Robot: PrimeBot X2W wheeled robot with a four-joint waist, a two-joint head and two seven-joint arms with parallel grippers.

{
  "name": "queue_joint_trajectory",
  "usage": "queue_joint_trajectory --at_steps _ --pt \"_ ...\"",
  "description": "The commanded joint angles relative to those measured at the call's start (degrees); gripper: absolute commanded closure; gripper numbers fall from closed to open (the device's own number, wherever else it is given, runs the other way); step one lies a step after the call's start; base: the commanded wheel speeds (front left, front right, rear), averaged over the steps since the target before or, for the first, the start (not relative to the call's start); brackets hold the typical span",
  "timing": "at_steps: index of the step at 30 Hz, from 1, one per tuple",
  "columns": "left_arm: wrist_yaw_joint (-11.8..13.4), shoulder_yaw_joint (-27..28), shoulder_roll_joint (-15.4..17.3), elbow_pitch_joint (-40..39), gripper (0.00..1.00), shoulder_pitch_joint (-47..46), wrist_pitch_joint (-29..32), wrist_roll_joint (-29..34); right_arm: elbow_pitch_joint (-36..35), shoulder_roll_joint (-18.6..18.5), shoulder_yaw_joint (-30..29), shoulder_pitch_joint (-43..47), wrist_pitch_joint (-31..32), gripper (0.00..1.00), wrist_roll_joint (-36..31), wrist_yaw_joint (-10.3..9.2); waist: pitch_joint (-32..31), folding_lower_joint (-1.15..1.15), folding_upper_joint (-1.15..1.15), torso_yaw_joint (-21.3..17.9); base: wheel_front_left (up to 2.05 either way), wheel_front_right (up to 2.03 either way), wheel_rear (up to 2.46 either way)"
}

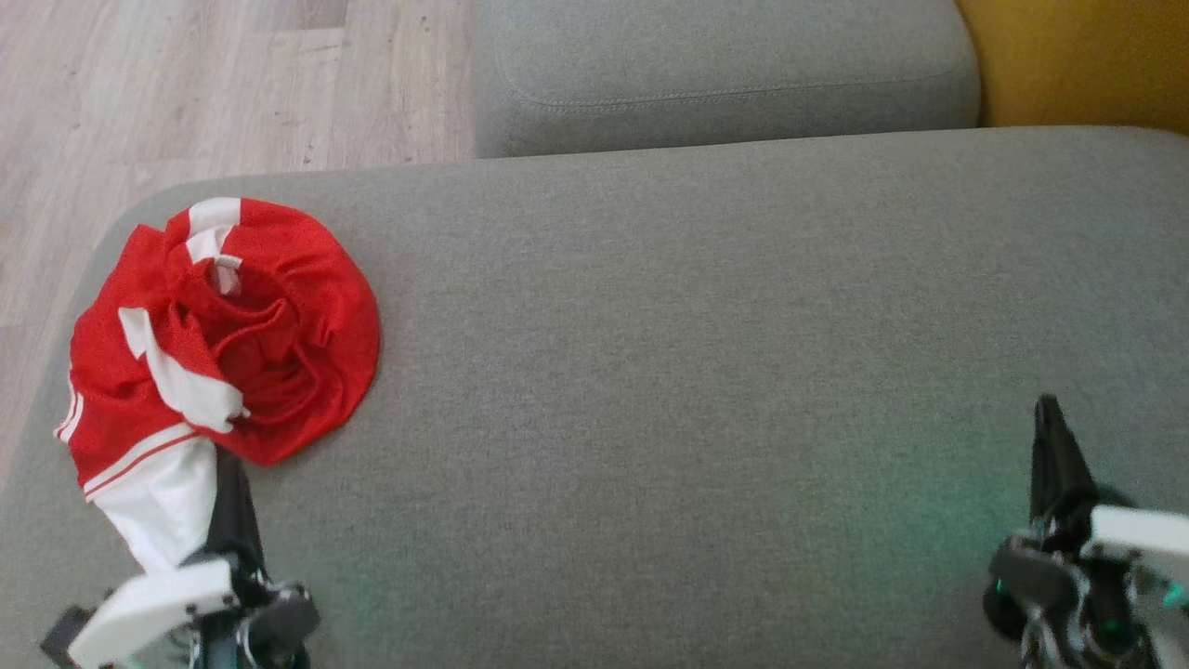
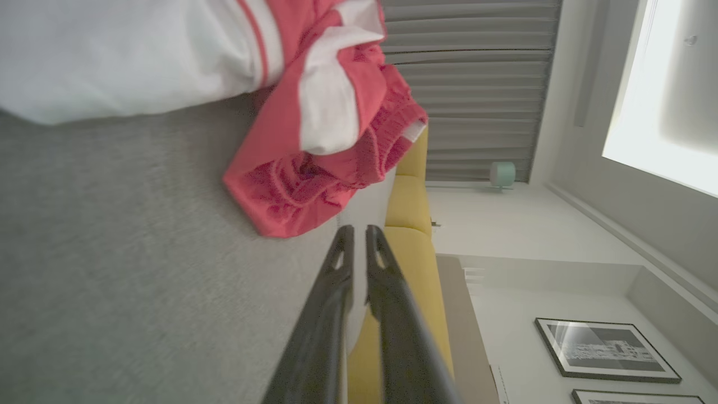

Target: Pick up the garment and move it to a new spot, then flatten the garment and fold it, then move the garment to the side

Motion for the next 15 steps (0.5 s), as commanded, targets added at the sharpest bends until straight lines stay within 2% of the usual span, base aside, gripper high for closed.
queue_joint_trajectory --at_steps 1,3,11,15 --pt "0.01 -0.22 -0.03 0.79 0.00 0.28 -0.03 0.03 0.78 0.05 0.08 0.37 -0.02 0.00 0.00 0.00 0.00 0.00 0.00 0.00 0.00 0.00 0.00" --pt "0.01 -0.38 -0.11 2.64 0.00 1.45 -0.05 0.03 2.79 0.23 0.12 1.63 -0.04 0.00 0.00 0.00 0.01 0.00 0.00 0.00 0.00 0.00 0.00" --pt "-0.01 -1.23 -0.09 2.34 0.00 1.27 -1.24 1.88 2.39 0.19 1.34 1.71 -1.23 0.00 -1.02 0.00 -0.19 0.00 0.00 0.12 0.00 0.00 0.00" --pt "0.24 -1.47 -0.08 1.78 0.00 1.14 -1.92 4.89 2.12 0.17 1.55 1.75 -1.91 0.00 -3.82 0.00 -0.27 0.00 0.00 0.21 0.00 0.00 0.00"
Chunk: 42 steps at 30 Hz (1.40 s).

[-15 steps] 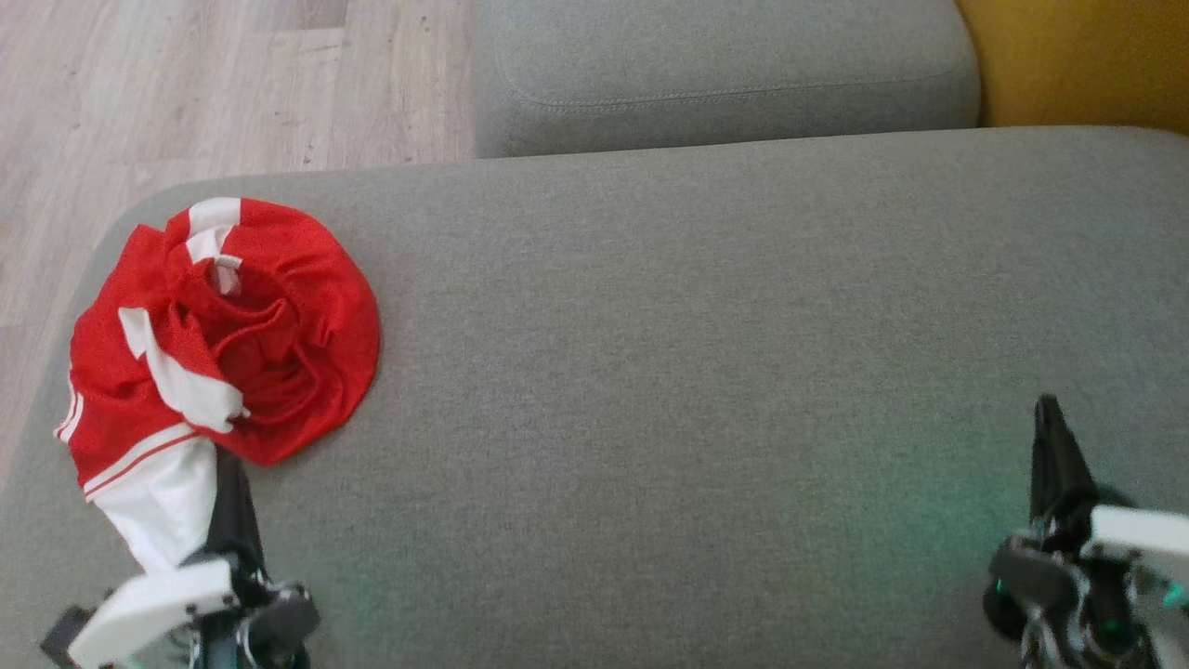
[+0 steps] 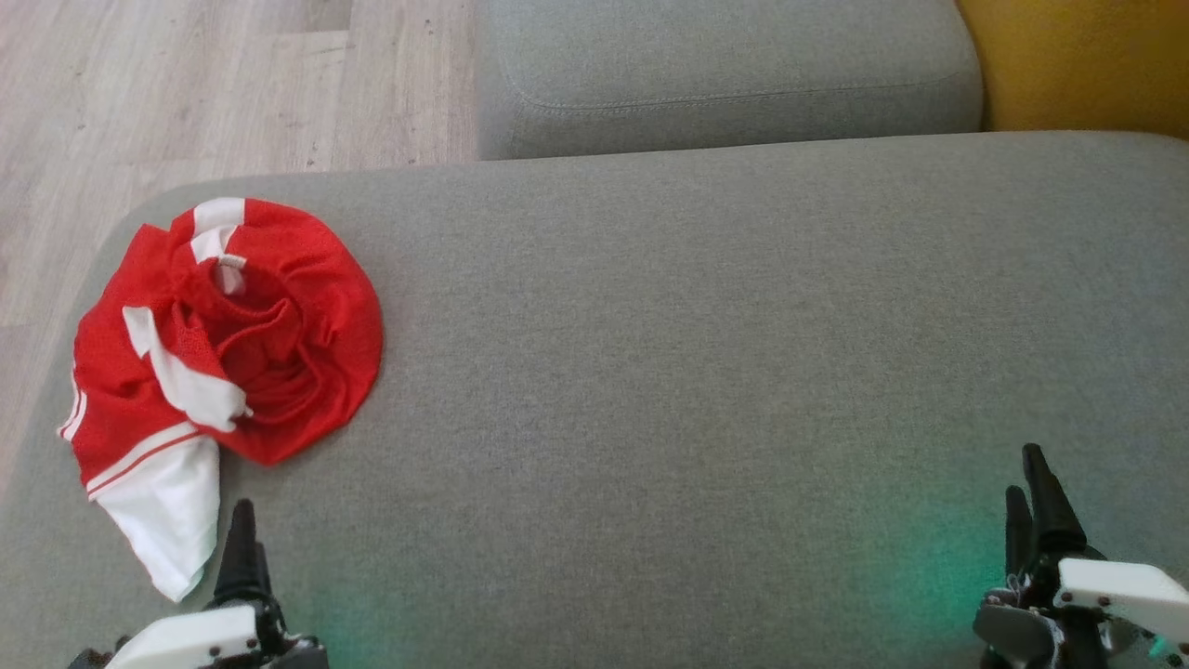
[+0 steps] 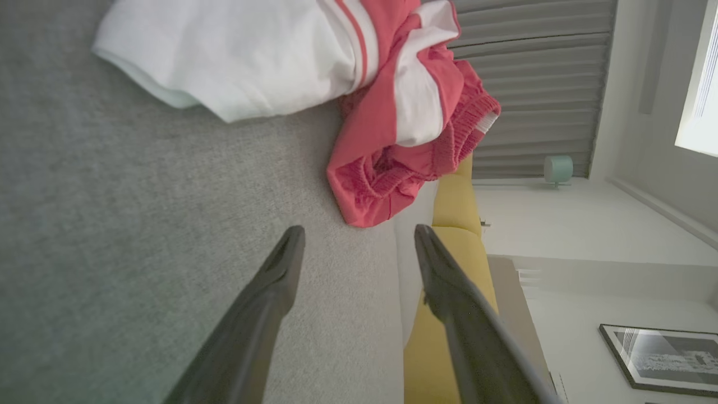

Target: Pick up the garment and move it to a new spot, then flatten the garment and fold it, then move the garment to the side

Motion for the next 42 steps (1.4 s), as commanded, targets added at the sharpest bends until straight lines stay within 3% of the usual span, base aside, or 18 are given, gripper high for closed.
queue_joint_trajectory --at_steps 1,42 --pt "0.37 -0.49 0.20 -2.61 0.00 -2.43 -0.84 2.39 -2.38 -0.17 0.25 -2.05 -0.81 0.00 -2.42 0.00 -0.03 0.00 0.00 0.04 0.00 0.00 0.00" --pt "5.44 -9.96 0.50 -8.69 0.00 -2.17 -7.81 35.88 -6.64 -0.35 6.41 -0.20 -7.73 0.00 -35.27 -0.02 -2.15 0.00 0.00 0.13 0.00 0.00 0.00"
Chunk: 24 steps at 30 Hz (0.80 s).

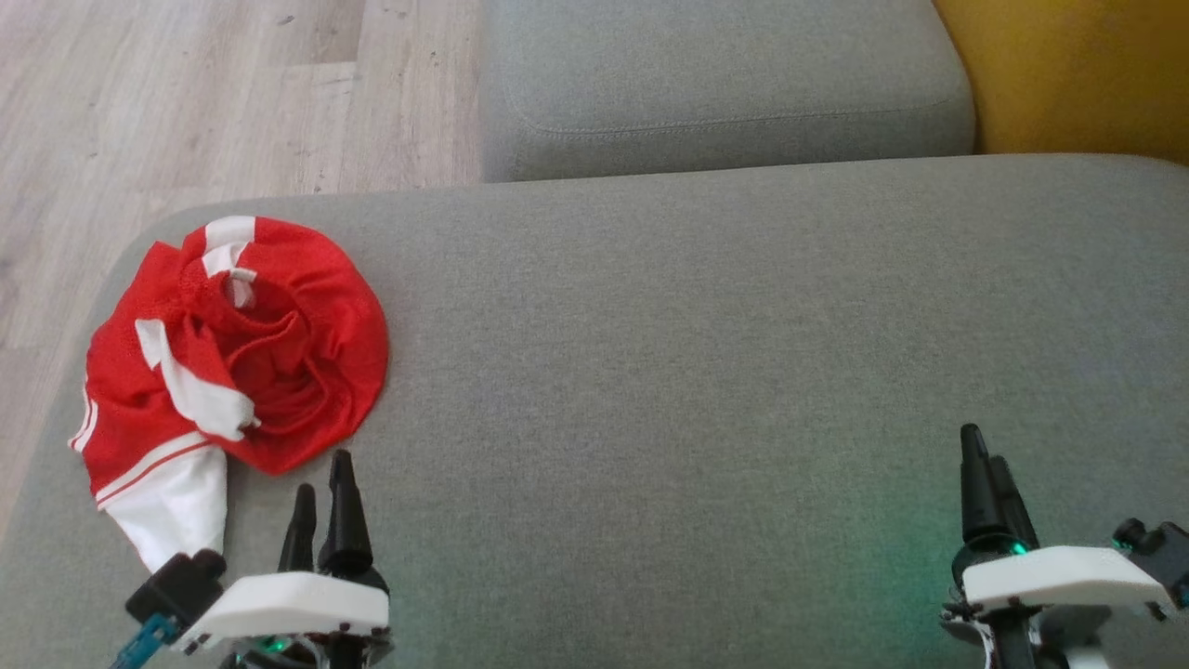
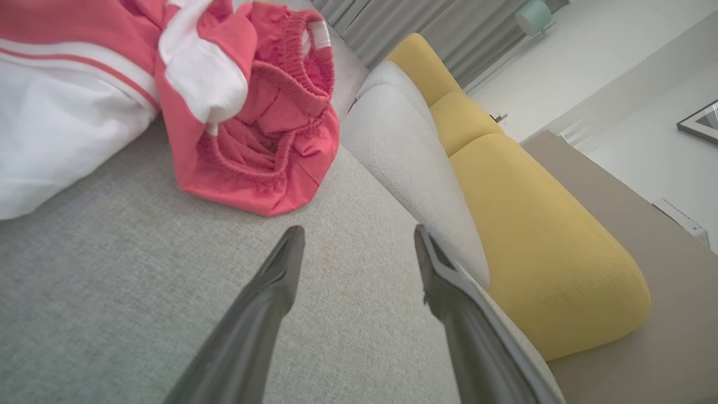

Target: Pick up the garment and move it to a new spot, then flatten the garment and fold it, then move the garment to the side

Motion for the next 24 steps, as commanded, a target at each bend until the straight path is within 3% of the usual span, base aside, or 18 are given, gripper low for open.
queue_joint_trajectory --at_steps 1,24 --pt "0.24 0.29 0.45 -2.41 0.00 -2.20 -0.93 1.94 -2.33 -0.33 0.85 -1.52 -0.80 0.00 -1.83 -0.02 -0.05 0.00 0.00 0.01 0.00 0.00 0.00" --pt "2.98 -3.74 0.49 -3.35 0.00 -2.24 -5.01 19.24 -3.81 -0.44 3.65 -0.63 -4.85 0.00 -19.13 -0.03 -1.33 0.00 0.00 0.31 0.00 0.00 0.00"
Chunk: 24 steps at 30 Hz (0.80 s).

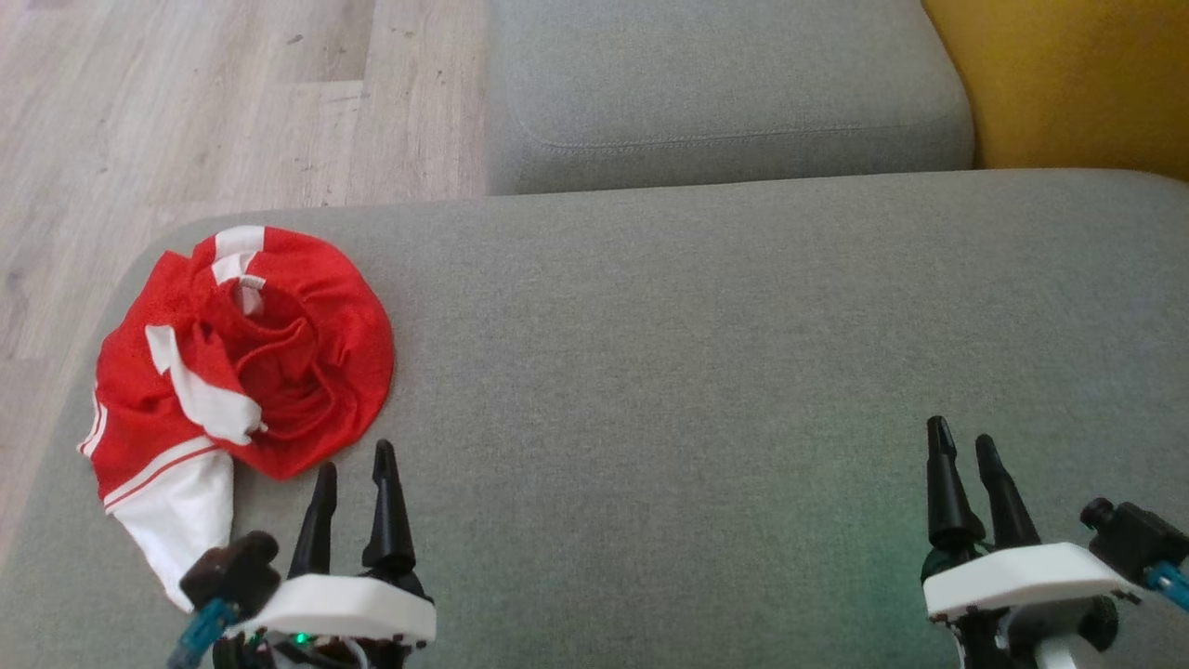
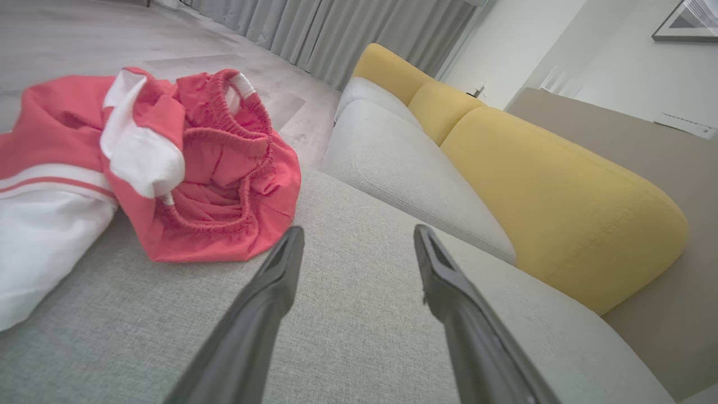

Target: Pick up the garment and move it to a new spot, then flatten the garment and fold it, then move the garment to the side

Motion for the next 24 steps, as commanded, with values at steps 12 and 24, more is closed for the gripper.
queue_joint_trajectory --at_steps 12,24 --pt "1.77 -1.45 0.36 -2.54 0.00 -2.45 -2.82 10.32 -2.59 -0.47 2.60 -0.26 -2.91 0.00 -9.81 -0.03 -0.66 0.00 0.00 0.24 0.00 0.00 0.00" --pt "4.06 -1.68 0.30 -1.40 0.00 -2.25 -4.69 16.78 -2.38 -0.52 4.50 0.18 -4.77 0.00 -18.11 -0.03 -1.49 0.00 0.00 0.40 0.00 0.00 0.00"
